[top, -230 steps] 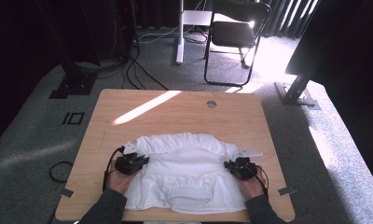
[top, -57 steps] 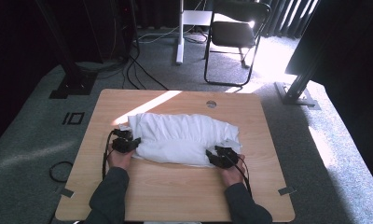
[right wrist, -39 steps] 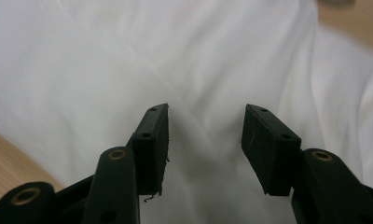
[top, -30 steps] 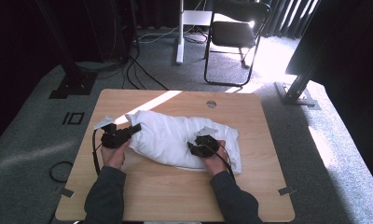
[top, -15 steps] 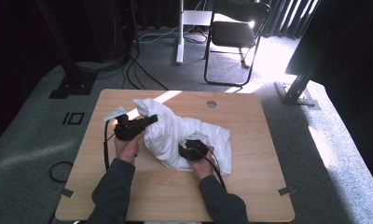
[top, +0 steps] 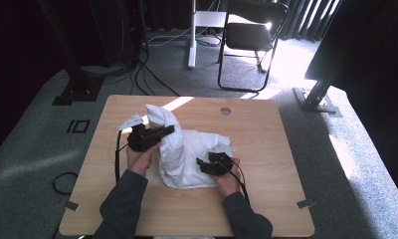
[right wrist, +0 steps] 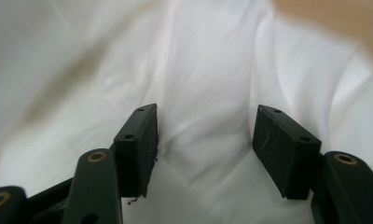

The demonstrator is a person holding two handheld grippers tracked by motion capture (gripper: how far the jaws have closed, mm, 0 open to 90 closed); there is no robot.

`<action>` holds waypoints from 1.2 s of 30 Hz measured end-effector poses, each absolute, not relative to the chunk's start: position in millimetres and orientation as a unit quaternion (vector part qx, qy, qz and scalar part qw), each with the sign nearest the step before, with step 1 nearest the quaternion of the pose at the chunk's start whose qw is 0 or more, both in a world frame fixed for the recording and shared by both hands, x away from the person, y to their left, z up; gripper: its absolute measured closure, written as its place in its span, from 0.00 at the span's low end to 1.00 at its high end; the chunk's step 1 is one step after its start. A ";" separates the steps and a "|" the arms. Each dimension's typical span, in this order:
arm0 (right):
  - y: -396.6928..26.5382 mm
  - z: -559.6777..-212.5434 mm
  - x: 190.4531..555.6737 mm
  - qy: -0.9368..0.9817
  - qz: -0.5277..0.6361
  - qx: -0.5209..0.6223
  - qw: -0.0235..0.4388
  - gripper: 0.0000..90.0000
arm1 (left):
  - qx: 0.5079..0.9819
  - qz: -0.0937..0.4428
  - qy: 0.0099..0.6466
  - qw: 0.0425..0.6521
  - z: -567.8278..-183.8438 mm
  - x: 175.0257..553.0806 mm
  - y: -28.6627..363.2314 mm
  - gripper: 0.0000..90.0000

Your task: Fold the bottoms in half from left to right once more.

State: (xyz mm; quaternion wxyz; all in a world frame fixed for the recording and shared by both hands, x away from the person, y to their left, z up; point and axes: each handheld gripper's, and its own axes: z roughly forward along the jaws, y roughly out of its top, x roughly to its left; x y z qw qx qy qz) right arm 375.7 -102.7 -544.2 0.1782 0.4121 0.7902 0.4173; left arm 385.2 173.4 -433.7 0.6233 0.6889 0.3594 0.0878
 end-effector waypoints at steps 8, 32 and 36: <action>-70.8 -557.8 376.9 0.791 0.440 0.407 0.122 0.50 | 0.737 0.102 0.323 0.585 -431.7 386.1 131.7 0.96; -200.8 -505.4 362.6 0.712 0.479 0.470 0.206 0.45 | 0.831 0.043 0.293 0.471 -522.4 373.6 66.6 0.95; -194.4 -495.5 359.3 0.711 0.494 0.454 0.210 0.44 | 0.839 0.039 0.293 0.457 -534.6 374.4 59.9 0.95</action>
